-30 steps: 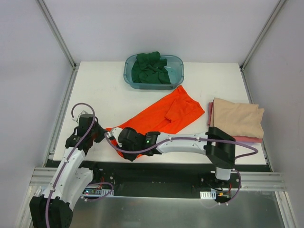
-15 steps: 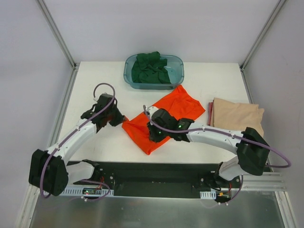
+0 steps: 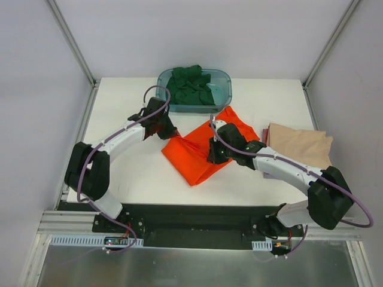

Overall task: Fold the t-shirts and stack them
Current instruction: Fold the folded rectangular tshirt in 1/3 of the way

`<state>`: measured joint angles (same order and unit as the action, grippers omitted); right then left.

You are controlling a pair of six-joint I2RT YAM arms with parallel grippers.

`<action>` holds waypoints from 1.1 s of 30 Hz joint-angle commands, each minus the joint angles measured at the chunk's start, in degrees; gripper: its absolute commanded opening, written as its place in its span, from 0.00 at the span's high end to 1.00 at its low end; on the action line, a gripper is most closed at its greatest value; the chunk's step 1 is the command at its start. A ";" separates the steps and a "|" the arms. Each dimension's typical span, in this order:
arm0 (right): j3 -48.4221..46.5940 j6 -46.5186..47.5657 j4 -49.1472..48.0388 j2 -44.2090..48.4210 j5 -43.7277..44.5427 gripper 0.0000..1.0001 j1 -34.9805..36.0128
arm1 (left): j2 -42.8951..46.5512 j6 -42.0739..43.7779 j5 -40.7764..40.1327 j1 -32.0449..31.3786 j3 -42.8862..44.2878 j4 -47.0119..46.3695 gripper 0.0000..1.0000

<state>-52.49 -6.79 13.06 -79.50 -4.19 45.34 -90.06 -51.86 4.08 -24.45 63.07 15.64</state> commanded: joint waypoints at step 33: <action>2.57 -3.32 2.84 -3.03 12.61 0.33 -9.66 | -17.18 10.80 7.79 -1.57 18.41 -1.75 0.22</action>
<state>-47.57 -9.91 11.81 -85.89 1.80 35.86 -112.60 -44.36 10.66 -25.56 80.40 14.87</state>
